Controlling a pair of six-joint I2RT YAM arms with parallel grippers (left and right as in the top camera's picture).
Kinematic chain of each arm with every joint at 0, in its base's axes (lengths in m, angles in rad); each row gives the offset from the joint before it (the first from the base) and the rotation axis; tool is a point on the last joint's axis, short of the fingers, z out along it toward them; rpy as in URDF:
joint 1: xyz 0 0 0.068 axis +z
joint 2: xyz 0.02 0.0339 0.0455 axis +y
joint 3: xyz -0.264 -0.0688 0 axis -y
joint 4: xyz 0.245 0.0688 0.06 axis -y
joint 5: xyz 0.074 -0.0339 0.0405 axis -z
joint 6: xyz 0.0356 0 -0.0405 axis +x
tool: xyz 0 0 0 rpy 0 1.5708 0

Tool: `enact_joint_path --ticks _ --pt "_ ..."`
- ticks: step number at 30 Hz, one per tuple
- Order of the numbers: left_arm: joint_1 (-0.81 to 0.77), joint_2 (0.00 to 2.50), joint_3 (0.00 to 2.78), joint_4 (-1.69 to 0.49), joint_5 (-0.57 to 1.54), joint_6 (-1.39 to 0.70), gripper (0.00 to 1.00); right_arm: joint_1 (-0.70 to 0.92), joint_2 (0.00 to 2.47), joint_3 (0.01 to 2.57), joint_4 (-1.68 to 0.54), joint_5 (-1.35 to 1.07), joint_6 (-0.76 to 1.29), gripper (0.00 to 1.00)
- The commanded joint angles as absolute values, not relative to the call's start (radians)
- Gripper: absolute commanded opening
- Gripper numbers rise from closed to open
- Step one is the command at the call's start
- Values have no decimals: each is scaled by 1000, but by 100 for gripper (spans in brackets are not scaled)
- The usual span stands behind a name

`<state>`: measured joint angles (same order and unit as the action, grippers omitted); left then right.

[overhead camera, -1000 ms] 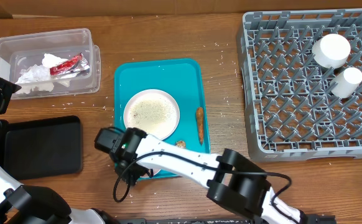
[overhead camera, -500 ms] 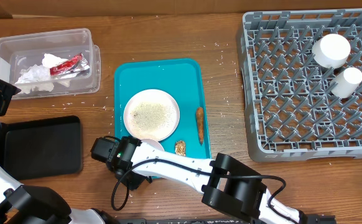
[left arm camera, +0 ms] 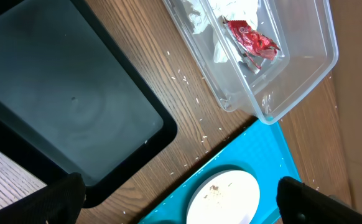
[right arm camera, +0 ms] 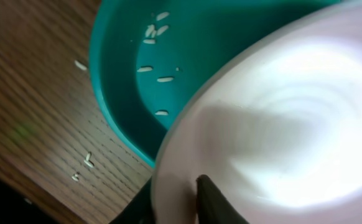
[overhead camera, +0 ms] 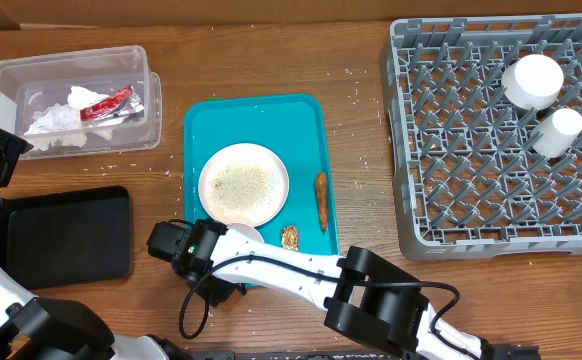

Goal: Sort waste into correct bins and load items into the dishwasher
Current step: 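Carry the small white bowl right toward the dish rack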

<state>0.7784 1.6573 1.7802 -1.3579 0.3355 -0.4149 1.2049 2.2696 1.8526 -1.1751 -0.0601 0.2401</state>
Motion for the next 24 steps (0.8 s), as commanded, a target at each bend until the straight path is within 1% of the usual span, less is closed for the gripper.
enact_joint_path --ticks 1,8,15,19,24 --pt "772 1667 1782 -1357 325 -396 100 1203 2267 1888 -1177 -45 238 14" --pt "772 1667 1782 -1357 325 -396 100 1203 2267 1888 -1176 -45 238 13" --pt "772 1667 1782 -1357 325 -396 100 1202 2267 1925 -1198 -45 238 5" --pt "772 1667 1782 -1357 324 -396 100 1190 2267 2006 -1256 -45 238 4" --pt "772 1667 1782 -1357 302 -396 100 1125 2267 2212 -1398 -45 239 4"
